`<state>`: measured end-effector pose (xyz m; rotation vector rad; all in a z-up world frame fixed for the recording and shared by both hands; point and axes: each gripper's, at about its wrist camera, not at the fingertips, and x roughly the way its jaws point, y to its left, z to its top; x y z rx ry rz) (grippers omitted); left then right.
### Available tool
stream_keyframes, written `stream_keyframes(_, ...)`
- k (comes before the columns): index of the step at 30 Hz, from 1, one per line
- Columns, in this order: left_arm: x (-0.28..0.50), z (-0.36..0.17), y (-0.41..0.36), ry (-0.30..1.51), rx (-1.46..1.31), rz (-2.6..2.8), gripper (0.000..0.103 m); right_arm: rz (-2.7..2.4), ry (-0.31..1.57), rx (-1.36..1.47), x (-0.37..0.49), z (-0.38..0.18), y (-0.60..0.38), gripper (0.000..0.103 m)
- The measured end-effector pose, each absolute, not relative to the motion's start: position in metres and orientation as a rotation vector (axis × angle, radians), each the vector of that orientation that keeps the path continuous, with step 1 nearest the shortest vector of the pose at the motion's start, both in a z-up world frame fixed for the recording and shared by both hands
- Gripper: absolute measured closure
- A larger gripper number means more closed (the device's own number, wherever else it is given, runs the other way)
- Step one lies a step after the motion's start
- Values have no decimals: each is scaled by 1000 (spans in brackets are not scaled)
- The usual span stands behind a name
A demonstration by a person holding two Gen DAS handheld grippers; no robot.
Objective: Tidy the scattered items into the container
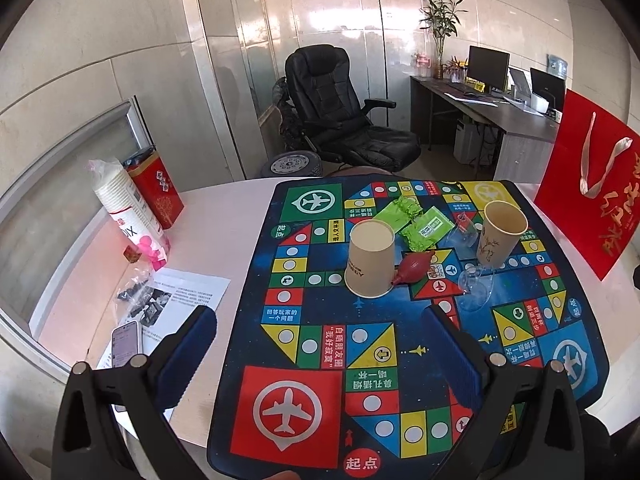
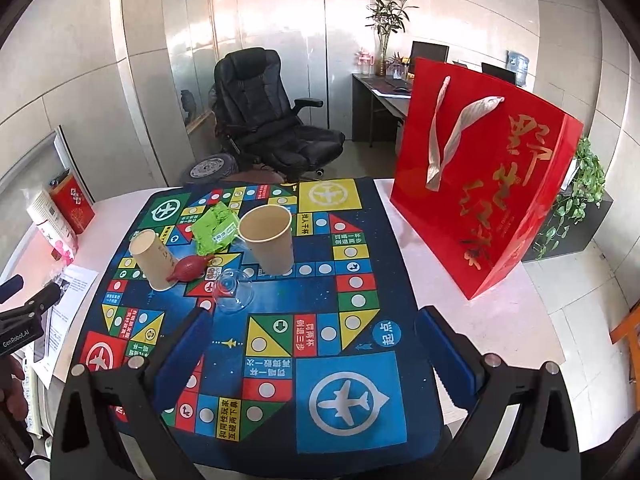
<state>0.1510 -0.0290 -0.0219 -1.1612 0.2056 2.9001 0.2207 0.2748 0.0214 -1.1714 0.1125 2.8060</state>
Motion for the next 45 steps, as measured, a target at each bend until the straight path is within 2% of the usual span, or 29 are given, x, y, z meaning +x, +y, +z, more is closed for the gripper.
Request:
stream_keyframes(5,158,-18,-30,137,-1169,2892,0,2801,128,-1137,229,33,274,0)
stream_keyframes(8,167,-18,-21,211,-1127,2893,0,2817,90,-1128,234,37,267,0)
stream_keyframes(24,162,-17,-17,213,-1125,2887,0,2800,125,-1167,230,29,272,0)
stream_keyframes(31,162,-18,-22,182,-1133,2888,0,2849,292,-1284,225,17,281,0)
stream_keyframes(35,156,-24,-31,65,-1175,2850,0,2841,343,-1302,216,12,287,0)
stream_keyframes(45,119,-36,-18,128,-1182,2837,0,2871,225,-1345,162,-6,270,0)
